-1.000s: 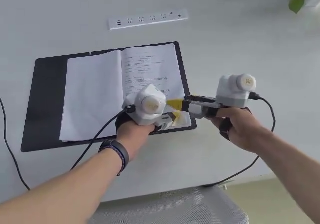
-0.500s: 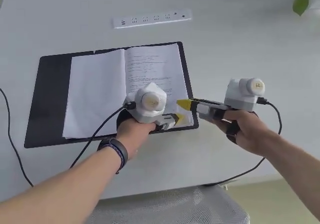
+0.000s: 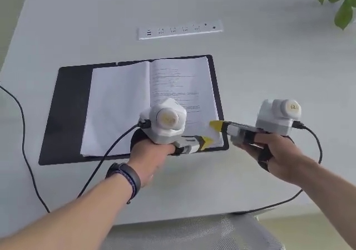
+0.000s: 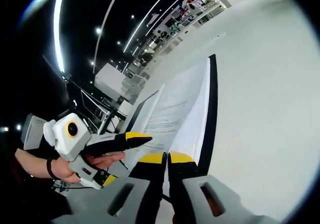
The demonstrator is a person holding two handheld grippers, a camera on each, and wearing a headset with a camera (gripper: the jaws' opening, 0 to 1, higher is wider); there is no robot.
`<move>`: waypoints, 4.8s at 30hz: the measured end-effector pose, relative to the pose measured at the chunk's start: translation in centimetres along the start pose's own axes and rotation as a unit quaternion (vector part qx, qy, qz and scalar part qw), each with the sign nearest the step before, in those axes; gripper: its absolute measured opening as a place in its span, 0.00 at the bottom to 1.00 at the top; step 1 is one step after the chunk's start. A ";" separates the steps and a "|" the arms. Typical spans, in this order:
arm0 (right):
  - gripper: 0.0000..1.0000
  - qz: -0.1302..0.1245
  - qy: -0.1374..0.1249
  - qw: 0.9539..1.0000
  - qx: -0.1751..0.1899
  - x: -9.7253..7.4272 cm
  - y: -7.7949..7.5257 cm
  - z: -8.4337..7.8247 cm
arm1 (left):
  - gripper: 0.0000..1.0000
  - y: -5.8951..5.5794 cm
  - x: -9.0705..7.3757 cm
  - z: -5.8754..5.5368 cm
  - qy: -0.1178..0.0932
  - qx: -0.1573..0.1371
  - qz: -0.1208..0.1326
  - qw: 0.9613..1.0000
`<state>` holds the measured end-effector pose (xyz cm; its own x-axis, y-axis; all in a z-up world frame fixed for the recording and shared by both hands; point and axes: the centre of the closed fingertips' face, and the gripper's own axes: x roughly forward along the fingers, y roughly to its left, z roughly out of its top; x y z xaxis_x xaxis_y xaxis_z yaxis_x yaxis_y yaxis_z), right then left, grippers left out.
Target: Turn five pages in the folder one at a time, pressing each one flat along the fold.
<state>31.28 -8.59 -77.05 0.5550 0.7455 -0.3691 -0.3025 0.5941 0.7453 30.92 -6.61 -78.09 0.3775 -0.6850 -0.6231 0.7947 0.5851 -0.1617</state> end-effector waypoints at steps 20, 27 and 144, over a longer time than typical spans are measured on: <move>0.00 -0.002 -0.037 0.999 0.014 -0.3 1.3 1.9 | 0.67 3.6 -5.9 -0.6 -0.022 0.000 0.033 0.999; 0.00 0.004 -0.050 0.999 0.013 0.2 1.9 2.6 | 0.69 5.0 -8.9 -1.3 -0.032 -0.004 0.052 0.998; 0.20 0.058 0.125 0.990 0.021 26.2 15.3 -10.2 | 0.73 13.6 -25.2 -10.6 -0.127 -0.160 0.172 0.964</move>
<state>33.30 23.14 -80.95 0.3082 0.8630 -0.4004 -0.3178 0.4901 0.8117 27.21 23.25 -72.67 0.7285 -0.4870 -0.4817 0.4300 0.8725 -0.2319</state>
